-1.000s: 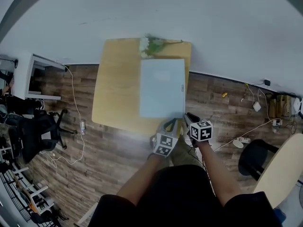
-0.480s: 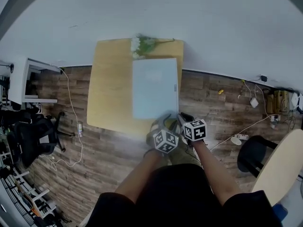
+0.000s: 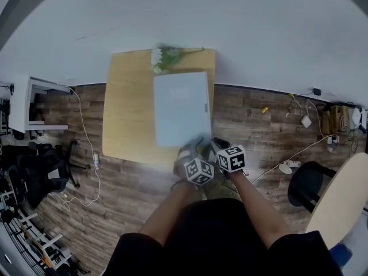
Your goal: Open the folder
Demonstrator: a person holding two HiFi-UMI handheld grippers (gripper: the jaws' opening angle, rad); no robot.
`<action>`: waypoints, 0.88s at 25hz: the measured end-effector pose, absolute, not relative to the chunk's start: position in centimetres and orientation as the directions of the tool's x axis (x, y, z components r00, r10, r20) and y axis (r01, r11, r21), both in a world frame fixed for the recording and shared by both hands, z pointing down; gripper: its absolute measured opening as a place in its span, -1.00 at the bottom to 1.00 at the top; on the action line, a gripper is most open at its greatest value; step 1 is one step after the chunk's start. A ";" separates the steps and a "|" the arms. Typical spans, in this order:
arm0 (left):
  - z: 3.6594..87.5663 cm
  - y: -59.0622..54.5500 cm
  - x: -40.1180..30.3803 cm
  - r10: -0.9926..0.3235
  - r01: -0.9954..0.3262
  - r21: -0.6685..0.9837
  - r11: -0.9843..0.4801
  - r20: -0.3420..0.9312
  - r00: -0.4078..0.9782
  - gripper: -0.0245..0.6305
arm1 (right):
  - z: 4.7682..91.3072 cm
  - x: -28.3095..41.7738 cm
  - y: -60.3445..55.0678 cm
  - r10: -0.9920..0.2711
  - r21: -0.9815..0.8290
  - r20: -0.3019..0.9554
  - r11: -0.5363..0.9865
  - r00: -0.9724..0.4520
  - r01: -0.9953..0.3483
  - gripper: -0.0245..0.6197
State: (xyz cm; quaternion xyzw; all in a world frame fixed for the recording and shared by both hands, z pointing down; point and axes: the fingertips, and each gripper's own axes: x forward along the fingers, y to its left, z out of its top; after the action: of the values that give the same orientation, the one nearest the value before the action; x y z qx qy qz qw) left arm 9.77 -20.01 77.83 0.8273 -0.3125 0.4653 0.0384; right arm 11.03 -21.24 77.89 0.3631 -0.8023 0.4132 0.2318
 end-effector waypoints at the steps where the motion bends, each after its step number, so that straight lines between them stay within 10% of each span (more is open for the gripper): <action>1: 77.8 -20.1 9.7 -0.482 -0.552 -0.229 -0.802 0.794 0.370 -0.42 | 77.9 11.1 -21.2 -0.390 -0.498 0.670 0.395 -0.632 -0.772 -0.74; 22: 72.0 -19.7 9.1 -0.491 -0.701 0.020 -0.713 0.700 0.519 -0.90 | 77.6 10.7 -21.0 -0.332 -0.480 0.693 0.449 -0.640 -0.754 -0.73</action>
State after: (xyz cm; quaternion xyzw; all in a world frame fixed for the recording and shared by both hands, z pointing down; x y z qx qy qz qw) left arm 9.09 -19.72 71.96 0.8582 -0.3473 0.3462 0.1517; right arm 10.67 -20.99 77.56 0.3350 -0.8102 0.4042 0.2607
